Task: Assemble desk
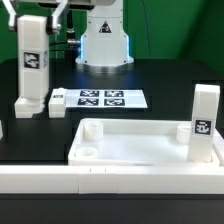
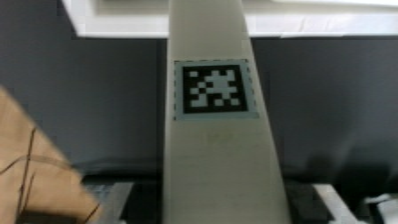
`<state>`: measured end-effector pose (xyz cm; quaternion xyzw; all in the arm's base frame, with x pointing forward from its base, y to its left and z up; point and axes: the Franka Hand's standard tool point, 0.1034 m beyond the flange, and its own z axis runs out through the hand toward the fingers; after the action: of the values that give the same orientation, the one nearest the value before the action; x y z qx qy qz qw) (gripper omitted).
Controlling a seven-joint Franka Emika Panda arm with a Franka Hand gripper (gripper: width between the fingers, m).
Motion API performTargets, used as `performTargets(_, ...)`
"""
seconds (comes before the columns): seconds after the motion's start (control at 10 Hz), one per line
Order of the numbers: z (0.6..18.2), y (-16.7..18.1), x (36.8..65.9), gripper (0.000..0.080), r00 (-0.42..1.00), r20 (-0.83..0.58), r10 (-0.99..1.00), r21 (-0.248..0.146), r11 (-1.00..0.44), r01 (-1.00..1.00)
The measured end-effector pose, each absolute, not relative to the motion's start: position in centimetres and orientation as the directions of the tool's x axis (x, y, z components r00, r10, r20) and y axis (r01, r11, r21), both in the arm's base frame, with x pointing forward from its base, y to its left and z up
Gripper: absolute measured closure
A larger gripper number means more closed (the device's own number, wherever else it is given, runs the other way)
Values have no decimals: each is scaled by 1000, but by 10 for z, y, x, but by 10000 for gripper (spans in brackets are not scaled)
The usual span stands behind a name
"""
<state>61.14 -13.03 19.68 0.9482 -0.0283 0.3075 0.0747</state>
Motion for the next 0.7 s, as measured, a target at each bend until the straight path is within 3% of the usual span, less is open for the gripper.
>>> performTargets(0.2, 188, -121, 604, 509, 757, 653, 28, 189, -974, -127)
performTargets(0.3, 173, -102, 598, 509, 774, 633, -12, 137, -982, -127)
performTargets(0.7, 172, -38, 613, 509, 800, 598, -45, 28, -997, -77)
